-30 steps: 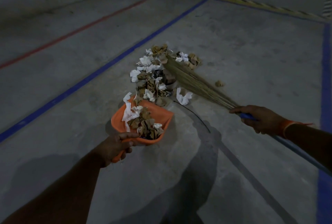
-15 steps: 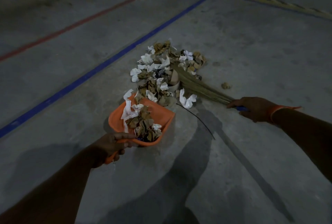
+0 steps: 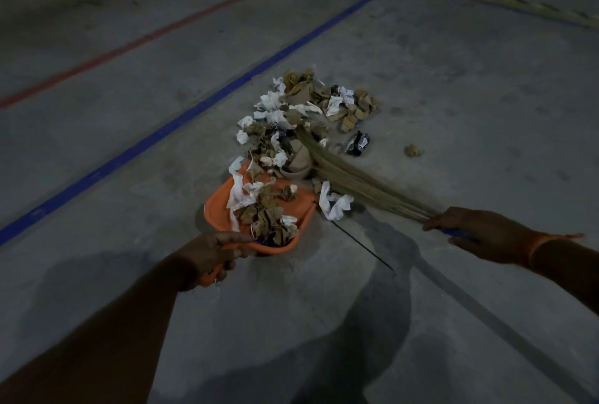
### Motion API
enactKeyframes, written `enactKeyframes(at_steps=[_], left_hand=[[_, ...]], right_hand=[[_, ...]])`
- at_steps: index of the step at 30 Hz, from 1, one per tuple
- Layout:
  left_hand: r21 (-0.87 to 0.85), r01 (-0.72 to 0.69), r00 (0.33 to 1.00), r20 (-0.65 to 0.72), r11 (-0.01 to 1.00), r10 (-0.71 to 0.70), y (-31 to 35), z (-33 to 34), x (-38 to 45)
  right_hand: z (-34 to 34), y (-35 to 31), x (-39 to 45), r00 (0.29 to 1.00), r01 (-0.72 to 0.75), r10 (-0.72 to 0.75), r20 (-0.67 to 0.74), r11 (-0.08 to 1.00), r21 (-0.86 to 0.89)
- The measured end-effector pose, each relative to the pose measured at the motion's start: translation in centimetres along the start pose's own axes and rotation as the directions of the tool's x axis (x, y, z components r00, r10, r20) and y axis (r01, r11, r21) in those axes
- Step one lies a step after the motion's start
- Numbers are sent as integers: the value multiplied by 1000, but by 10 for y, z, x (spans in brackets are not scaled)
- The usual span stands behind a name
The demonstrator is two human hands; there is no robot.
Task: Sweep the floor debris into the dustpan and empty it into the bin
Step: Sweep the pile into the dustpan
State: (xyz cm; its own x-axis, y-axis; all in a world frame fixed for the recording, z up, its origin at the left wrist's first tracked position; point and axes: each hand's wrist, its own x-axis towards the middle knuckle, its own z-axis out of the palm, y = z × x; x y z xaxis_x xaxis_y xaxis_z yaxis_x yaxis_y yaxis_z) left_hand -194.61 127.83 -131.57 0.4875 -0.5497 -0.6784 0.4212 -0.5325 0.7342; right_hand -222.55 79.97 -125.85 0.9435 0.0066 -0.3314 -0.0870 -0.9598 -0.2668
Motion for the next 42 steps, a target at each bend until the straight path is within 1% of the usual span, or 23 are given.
enactKeyframes(at_steps=[5,9,14,17,22,26,31,37,42], left_hand=[[-23,-22,999,36,999,23,3,11,-10],[-56,-73,996,44,996,76,3,17,-11],[-72,-78,996,46,994,81,5,25,-11],[-69,-80,996,35,994,83,2,27,-10],[-95,-82,996,12,992,84,2,40,-18],[-121,-93,995,11,988,95,-4,45,-21],[-127,-94,996,-5,987,94,-4,47,-22],[-126,-68,998,-11,990,67,-3,47,-27],[-103,-84,996,3,991,85,-9,41,-30]], right_hand=[[2,-5,-27,999,45,-46,-10,999,-26],[3,-14,-41,999,43,-43,-19,999,-4],[0,-25,-52,1000,27,-27,6,999,20],[-6,-34,-55,999,9,-12,39,998,68],[-7,-53,-64,996,-26,5,93,973,229],[-10,-67,-70,997,-30,2,77,935,352],[-18,-75,-70,1000,8,-10,1,894,448],[-30,-76,-58,998,-4,34,-50,868,497],[-34,-58,-39,990,-89,130,-59,881,464]])
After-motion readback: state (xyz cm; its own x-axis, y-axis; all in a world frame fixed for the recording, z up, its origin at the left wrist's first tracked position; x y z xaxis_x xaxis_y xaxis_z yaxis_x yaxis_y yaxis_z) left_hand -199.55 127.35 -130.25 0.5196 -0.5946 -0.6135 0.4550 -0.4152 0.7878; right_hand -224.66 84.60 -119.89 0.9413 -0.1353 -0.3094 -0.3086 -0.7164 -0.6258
